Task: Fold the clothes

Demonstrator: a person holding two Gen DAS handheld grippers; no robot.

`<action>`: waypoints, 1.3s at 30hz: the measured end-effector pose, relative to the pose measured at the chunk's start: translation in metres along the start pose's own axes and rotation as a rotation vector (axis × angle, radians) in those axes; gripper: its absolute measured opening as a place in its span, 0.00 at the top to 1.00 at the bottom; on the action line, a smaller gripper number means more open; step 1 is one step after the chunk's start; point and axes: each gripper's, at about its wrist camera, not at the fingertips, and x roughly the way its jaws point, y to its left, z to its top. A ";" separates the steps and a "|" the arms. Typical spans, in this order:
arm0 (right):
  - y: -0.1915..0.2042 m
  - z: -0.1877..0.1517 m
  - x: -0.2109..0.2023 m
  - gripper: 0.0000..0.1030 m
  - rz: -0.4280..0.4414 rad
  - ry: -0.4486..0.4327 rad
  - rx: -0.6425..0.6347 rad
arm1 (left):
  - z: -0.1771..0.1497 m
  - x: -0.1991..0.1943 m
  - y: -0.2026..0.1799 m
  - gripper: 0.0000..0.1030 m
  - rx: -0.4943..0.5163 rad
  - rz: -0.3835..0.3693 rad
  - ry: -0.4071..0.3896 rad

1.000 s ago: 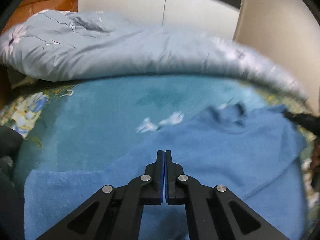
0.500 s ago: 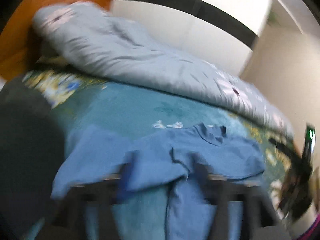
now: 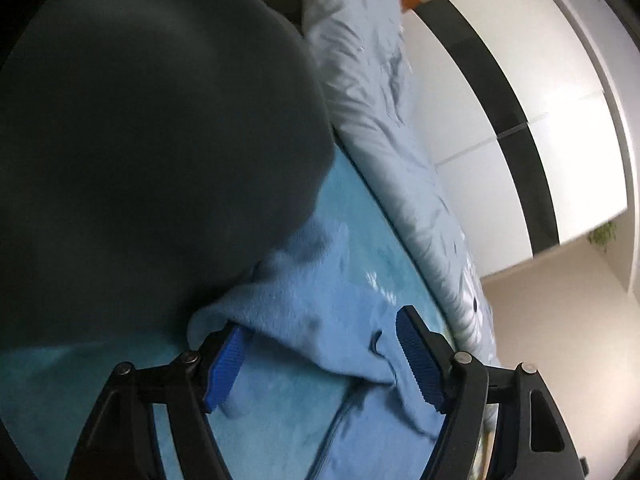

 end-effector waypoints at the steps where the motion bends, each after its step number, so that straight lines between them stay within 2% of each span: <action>1: 0.002 0.009 0.000 0.29 -0.005 -0.008 0.022 | 0.001 0.003 0.000 0.45 -0.012 0.028 -0.004; 2: 0.005 0.017 -0.001 0.29 -0.007 -0.018 0.048 | 0.002 0.005 0.000 0.69 -0.024 0.056 -0.009; 4: 0.007 0.029 -0.005 0.29 0.003 -0.044 0.097 | 0.001 0.010 -0.006 0.97 0.000 0.120 -0.020; 8: -0.003 0.039 -0.004 0.29 0.058 -0.106 0.288 | -0.008 0.010 -0.030 0.97 0.111 0.209 -0.067; 10: -0.017 0.035 0.001 0.29 0.069 -0.130 0.418 | -0.015 0.006 -0.055 0.97 0.226 0.233 -0.100; 13: -0.041 0.022 0.013 0.29 0.075 -0.137 0.519 | -0.035 0.001 -0.116 0.97 0.524 0.252 -0.164; 17: -0.089 0.009 0.025 0.29 -0.025 -0.102 0.585 | -0.104 0.016 -0.197 0.97 0.944 0.170 -0.157; 19: -0.117 0.003 0.022 0.29 -0.057 -0.111 0.649 | -0.139 0.024 -0.238 0.97 1.153 0.125 -0.151; 20: -0.132 0.000 0.018 0.29 -0.070 -0.122 0.689 | -0.157 0.039 -0.250 0.97 1.217 0.116 -0.114; 23: -0.173 -0.011 0.004 0.29 -0.125 -0.153 0.772 | -0.195 0.095 -0.248 0.97 1.242 0.143 0.044; 26: -0.200 -0.020 -0.005 0.29 -0.170 -0.160 0.797 | -0.220 0.119 -0.233 0.95 1.247 0.167 0.149; 29: -0.210 -0.023 -0.002 0.29 -0.155 -0.156 0.808 | -0.245 0.137 -0.216 0.93 1.251 0.192 0.247; 30: -0.209 -0.023 0.002 0.29 -0.125 -0.150 0.804 | -0.250 0.139 -0.211 0.92 1.245 0.192 0.279; 31: -0.205 -0.020 0.007 0.29 -0.089 -0.141 0.783 | -0.250 0.136 -0.206 0.84 1.224 0.170 0.315; 32: -0.199 -0.017 0.011 0.29 -0.059 -0.132 0.752 | -0.249 0.131 -0.201 0.67 1.196 0.135 0.354; 33: -0.194 -0.013 0.015 0.29 -0.030 -0.123 0.719 | -0.245 0.124 -0.196 0.59 1.171 0.101 0.378; 34: -0.184 -0.009 0.020 0.29 0.000 -0.106 0.669 | -0.239 0.116 -0.192 0.47 1.147 0.067 0.390; 37: -0.147 0.004 0.036 0.29 0.090 -0.046 0.486 | -0.216 0.087 -0.180 0.44 1.074 -0.017 0.377; 38: -0.132 0.006 0.042 0.29 0.120 -0.027 0.423 | -0.203 0.077 -0.174 0.43 1.035 -0.011 0.330; 39: -0.116 0.008 0.047 0.29 0.149 -0.007 0.358 | -0.190 0.069 -0.167 0.42 1.003 0.026 0.267</action>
